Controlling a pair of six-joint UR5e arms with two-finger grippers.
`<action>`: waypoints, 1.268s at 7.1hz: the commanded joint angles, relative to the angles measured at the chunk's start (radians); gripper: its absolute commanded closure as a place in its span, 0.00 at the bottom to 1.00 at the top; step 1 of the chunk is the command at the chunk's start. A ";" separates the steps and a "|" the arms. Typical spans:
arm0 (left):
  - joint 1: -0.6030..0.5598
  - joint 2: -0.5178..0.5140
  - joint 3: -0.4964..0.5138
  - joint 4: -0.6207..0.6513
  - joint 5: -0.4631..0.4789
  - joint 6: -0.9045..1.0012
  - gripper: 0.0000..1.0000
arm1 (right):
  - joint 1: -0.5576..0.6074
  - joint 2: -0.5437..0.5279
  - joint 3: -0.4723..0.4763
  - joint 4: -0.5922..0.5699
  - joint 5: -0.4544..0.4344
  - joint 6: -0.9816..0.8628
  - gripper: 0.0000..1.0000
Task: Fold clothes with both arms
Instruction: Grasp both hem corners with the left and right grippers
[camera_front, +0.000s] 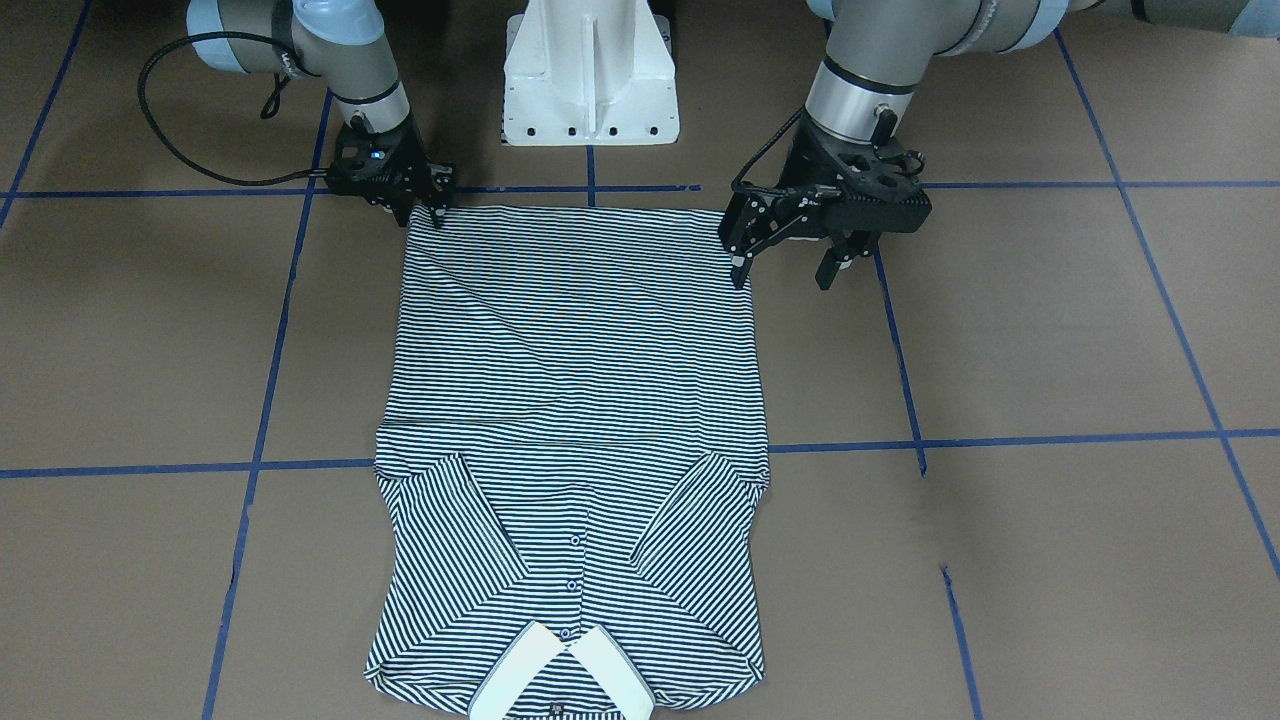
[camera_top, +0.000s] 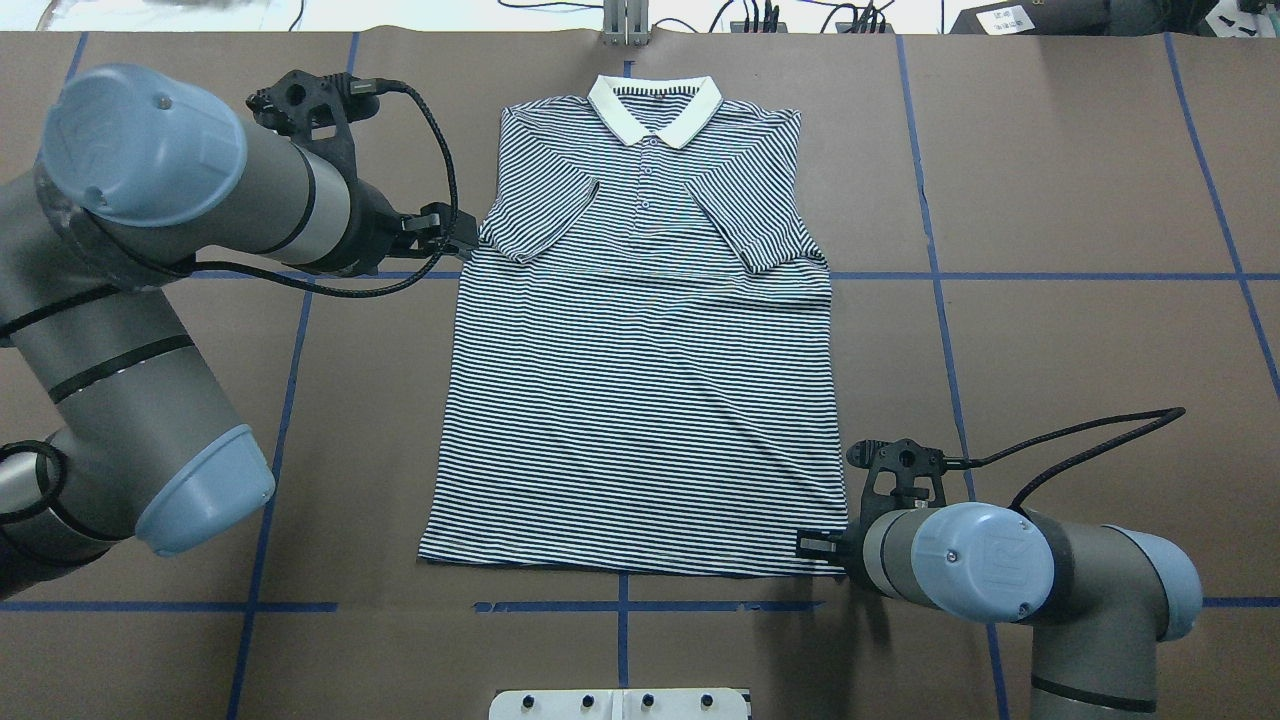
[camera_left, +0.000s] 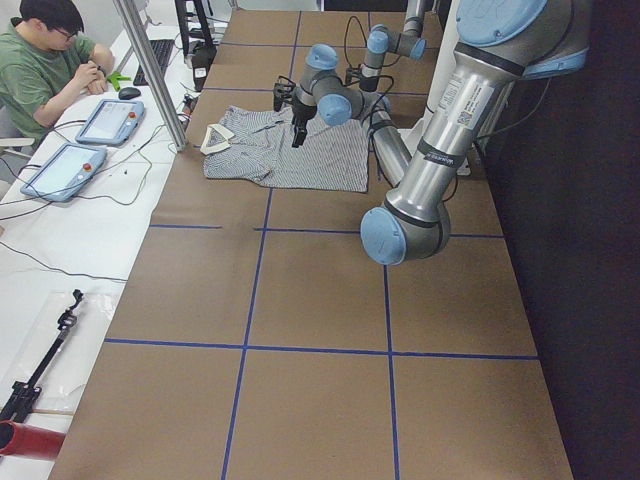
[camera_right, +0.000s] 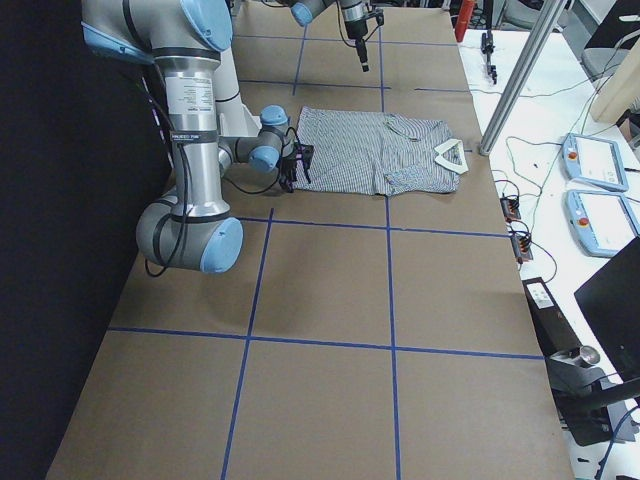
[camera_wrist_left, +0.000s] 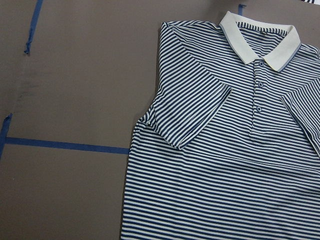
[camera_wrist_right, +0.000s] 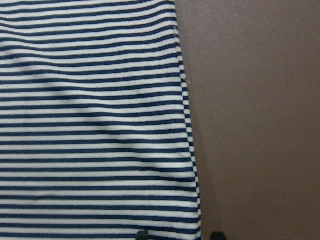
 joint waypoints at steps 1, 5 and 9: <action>0.000 0.003 0.001 0.000 0.000 0.001 0.00 | 0.003 0.001 0.002 0.000 0.000 -0.001 1.00; 0.018 0.024 -0.010 0.009 -0.002 -0.064 0.00 | 0.028 0.001 0.042 0.000 0.005 -0.001 1.00; 0.397 0.216 -0.082 0.020 0.228 -0.512 0.00 | 0.052 -0.010 0.137 0.002 0.006 -0.001 1.00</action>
